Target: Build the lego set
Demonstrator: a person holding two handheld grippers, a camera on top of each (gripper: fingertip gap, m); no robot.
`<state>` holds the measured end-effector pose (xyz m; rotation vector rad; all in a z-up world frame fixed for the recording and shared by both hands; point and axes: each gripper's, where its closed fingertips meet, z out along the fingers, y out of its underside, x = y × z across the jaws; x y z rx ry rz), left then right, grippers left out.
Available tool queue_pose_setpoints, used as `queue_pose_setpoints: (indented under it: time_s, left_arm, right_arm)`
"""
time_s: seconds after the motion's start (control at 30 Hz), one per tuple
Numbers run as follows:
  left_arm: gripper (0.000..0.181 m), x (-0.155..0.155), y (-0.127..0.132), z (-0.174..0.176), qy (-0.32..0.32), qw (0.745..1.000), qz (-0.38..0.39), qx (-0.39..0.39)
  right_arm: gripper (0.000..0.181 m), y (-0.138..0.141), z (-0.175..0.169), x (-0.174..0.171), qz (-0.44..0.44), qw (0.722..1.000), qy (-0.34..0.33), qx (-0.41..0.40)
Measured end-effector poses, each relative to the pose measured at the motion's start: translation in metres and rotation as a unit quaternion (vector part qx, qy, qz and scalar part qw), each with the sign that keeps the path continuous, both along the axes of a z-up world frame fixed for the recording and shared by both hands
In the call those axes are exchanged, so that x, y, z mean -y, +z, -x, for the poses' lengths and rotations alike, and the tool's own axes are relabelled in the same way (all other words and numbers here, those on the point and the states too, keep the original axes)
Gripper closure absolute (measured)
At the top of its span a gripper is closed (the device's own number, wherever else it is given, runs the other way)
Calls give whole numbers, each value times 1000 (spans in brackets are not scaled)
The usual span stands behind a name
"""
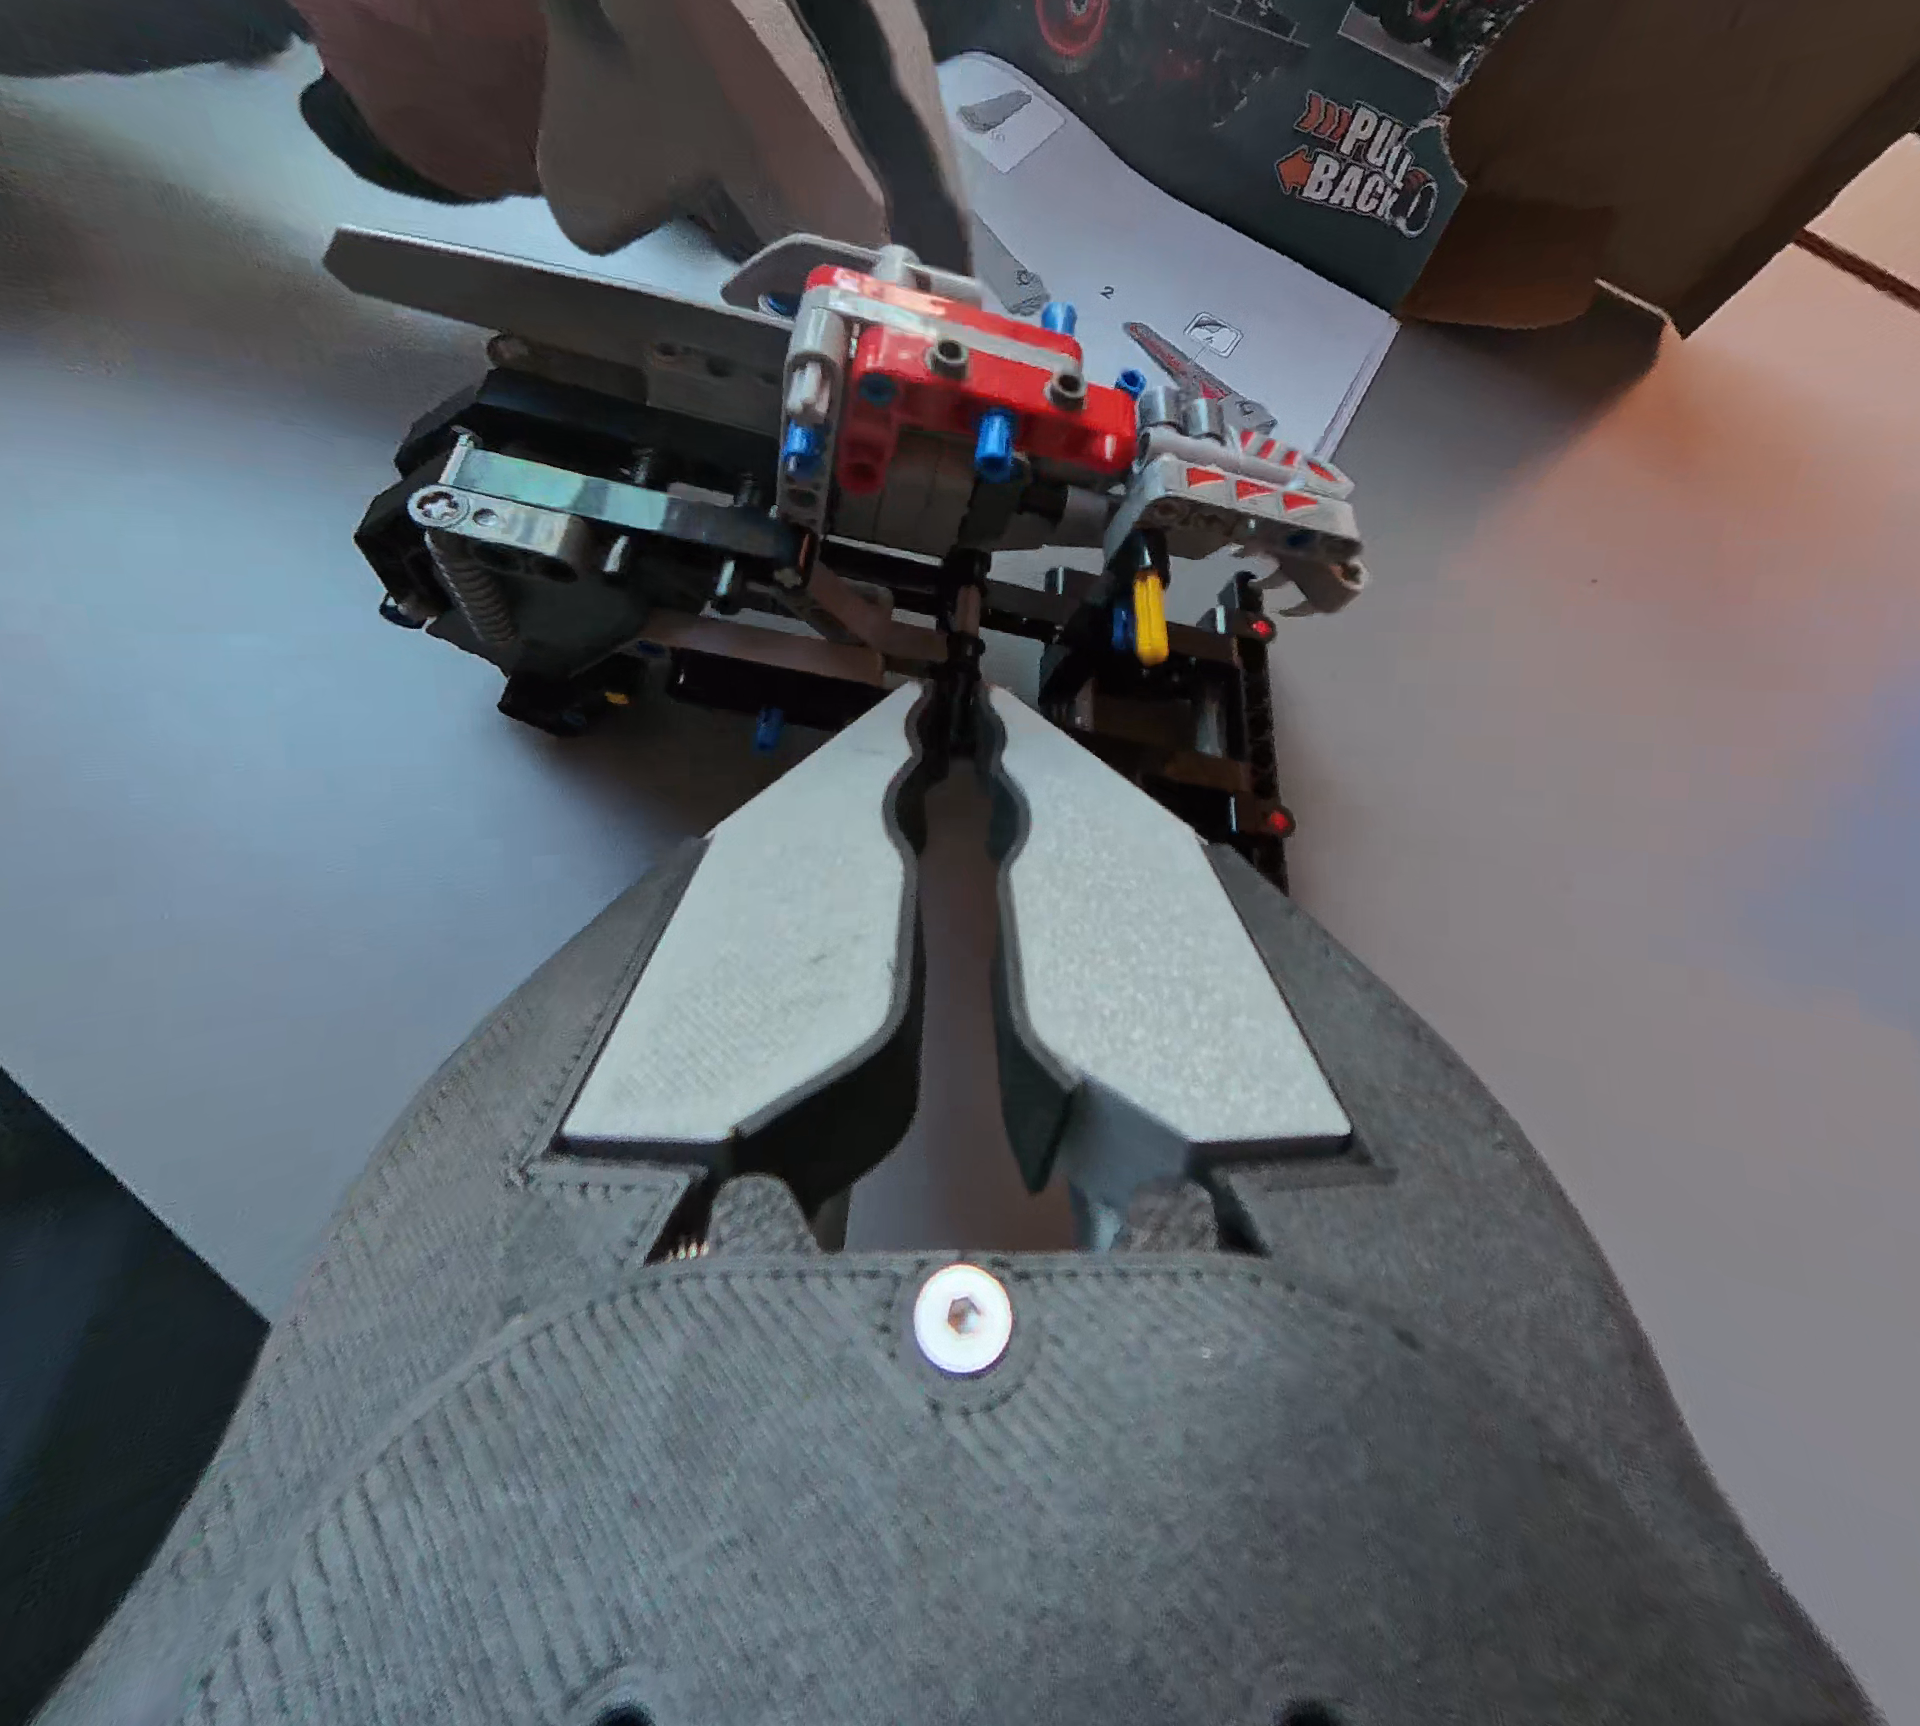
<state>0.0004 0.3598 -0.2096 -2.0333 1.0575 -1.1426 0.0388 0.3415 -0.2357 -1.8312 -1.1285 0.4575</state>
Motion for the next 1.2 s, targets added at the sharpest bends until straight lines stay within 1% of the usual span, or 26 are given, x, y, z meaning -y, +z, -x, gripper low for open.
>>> queue_pose_setpoints:
  time_s: [0.03, 0.13, 0.17, 0.23, 0.3, 0.33, 0.37, 0.4, 0.47, 0.53, 0.6, 0.67, 0.73, 0.77, 0.8, 0.93, 1.0, 1.07, 1.13, 1.2]
  left_arm:
    - [171, 3, 1, -3, -10, 1000, 25, 17]
    - [172, 4, 4, -4, -19, 996, 69, 53]
    - [168, 2, 4, -4, -15, 995, 77, 58]
    - [155, -1, 3, -2, -4, 993, 95, 66]
    - [145, -1, 5, -1, -2, 988, 131, 79]
    - [134, 0, 9, -2, -4, 983, 152, 98]
    - [107, 3, 14, -3, -12, 977, 177, 116]
    - [89, 5, 17, -4, -19, 972, 197, 125]
    - [81, 4, 12, -5, -14, 974, 198, 110]
    - [82, 12, 4, -8, -29, 977, 192, 84]
    - [86, 22, 4, -15, -49, 976, 197, 82]
    - [88, 23, 7, -18, -53, 977, 191, 80]
    - [103, 25, 16, -20, -61, 976, 189, 94]
    - [105, 27, 19, -21, -65, 976, 186, 95]
    - [105, 27, 17, -22, -62, 979, 178, 84]
    - [122, 19, 8, -23, -36, 989, 141, 31]
    - [121, 18, 7, -24, -36, 991, 125, 18]
    - [121, 18, 7, -25, -35, 992, 124, 16]
    - [112, 19, 10, -26, -44, 990, 131, 30]
    - [122, 15, 6, -24, -35, 992, 122, 22]
  right_arm:
    - [177, 0, -2, -2, -9, 1000, -4, 6]
    - [178, 0, -2, -3, -16, 1000, 3, 9]
    - [178, 0, -2, -3, -15, 1000, 7, 6]
    - [178, 1, -2, -2, -11, 1000, 21, 2]
    - [178, 1, -2, -2, -9, 999, 34, 0]
    - [178, 1, -2, -2, -8, 999, 40, -2]
    - [178, 2, -2, -1, -7, 999, 46, -6]
    - [178, 4, -2, -1, -8, 998, 53, -13]
    - [179, 7, -3, 0, -7, 998, 64, -26]
    - [179, 6, -2, 0, 3, 997, 68, -26]
    - [178, 3, -2, 0, 2, 997, 72, -16]
    - [178, 1, -2, 1, -1, 997, 73, -5]
    - [179, 0, -2, 0, -6, 998, 70, 1]
    - [179, 0, -2, -2, -9, 998, 66, 2]
    - [179, 0, -2, -3, -11, 998, 64, 4]
    - [179, 0, -1, -5, -12, 998, 66, 5]
    - [179, 0, -1, -6, -16, 997, 71, 6]
    - [179, 0, -1, -6, -10, 997, 74, 1]
    - [179, 0, -1, -8, -3, 997, 74, -3]
    - [179, -1, -1, -10, -3, 997, 71, 1]
